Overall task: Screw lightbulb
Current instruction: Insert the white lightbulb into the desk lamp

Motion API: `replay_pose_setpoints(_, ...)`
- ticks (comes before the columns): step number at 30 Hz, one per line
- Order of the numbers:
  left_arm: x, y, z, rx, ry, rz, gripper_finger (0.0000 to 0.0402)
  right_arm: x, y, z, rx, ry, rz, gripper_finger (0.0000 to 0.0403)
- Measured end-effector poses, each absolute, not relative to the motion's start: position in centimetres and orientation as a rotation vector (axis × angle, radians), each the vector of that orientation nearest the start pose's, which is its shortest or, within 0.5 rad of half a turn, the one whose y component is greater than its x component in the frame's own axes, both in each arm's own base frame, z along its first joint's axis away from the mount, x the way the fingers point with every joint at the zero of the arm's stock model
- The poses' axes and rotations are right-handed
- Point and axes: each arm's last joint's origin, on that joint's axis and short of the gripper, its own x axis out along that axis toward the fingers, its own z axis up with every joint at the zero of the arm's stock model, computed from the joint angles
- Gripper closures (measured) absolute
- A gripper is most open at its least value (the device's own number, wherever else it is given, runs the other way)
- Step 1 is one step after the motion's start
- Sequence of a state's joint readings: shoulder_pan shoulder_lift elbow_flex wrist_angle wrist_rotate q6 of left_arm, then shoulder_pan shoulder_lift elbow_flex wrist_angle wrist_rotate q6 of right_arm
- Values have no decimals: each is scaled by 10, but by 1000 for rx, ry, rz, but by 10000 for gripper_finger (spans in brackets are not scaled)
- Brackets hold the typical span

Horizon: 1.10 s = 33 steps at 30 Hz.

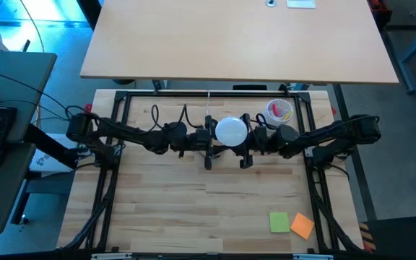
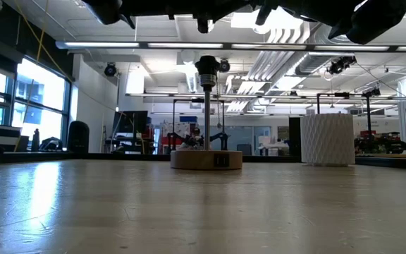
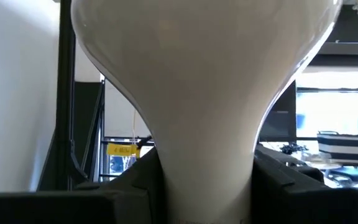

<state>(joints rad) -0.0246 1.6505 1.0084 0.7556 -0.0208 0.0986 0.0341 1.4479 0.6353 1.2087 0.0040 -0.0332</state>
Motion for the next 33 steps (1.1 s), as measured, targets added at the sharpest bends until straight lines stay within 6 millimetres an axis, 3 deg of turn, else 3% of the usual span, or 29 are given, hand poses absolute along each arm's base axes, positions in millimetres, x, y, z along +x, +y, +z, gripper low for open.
replay_pose_setpoints(10, 352, -11, 290, 99, 26, 27, 306, 291, 10, 260, -10, -331, 28, 267)
replay_pose_setpoints(19, 350, -11, 285, 111, -9, 60, 306, 291, 9, 257, 8, -274, 23, 200)
replay_pose_setpoints(33, 337, 0, 253, 49, -9, 78, 306, 302, 7, 303, -52, 86, 4, 192)
